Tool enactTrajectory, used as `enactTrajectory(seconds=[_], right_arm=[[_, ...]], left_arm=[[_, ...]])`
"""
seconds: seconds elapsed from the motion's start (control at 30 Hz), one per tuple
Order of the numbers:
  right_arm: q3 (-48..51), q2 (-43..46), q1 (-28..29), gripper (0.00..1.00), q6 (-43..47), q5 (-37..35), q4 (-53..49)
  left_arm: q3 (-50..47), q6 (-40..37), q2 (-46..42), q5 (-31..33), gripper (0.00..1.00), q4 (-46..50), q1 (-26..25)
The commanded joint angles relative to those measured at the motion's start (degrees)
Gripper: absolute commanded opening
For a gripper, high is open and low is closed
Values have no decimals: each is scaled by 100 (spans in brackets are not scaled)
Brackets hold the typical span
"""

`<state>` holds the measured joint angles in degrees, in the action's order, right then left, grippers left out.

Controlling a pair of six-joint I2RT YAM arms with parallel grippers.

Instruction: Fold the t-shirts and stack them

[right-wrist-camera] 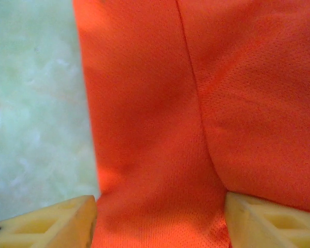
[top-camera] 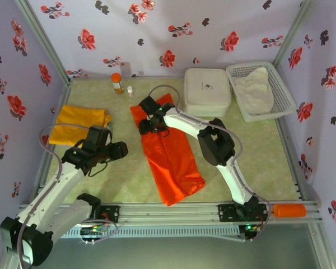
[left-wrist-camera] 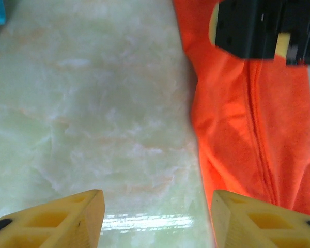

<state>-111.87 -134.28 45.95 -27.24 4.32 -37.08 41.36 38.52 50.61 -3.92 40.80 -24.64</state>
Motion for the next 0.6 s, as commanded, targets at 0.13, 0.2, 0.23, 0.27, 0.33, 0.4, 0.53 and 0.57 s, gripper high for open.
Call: enactTrajectory(seconds=[0.13,0.2,0.23,0.27,0.33,0.4,0.53,0.57], right_arm=[[-1129,-909,-520,67,-308,314,-199],[-1465,-1195,-673,67,-473,315,-175],[-1678,-1356,-745,67,-575,332,-122],[-1930,-1530,-816,67,-684,384,-100],[-2504,-1868,-910,67,-871,591,-133],[-3050,-2112,-930,68,-947,613,-214],[-3482,-2058,-922,69,-914,570,-283],[-3420,-1938,-922,69,-880,546,-265]], left_arm=[[-596,535,-239,-306,57,-125,-197],[-702,624,-219,-376,57,-230,-245],[-750,668,-202,-427,57,-299,-276],[-792,712,-185,-478,57,-357,-309],[-839,757,-135,-519,57,-422,-391],[-891,787,-107,-531,57,-447,-460],[-976,844,-28,-665,56,-499,-567],[-1018,868,-9,-703,56,-554,-591]])
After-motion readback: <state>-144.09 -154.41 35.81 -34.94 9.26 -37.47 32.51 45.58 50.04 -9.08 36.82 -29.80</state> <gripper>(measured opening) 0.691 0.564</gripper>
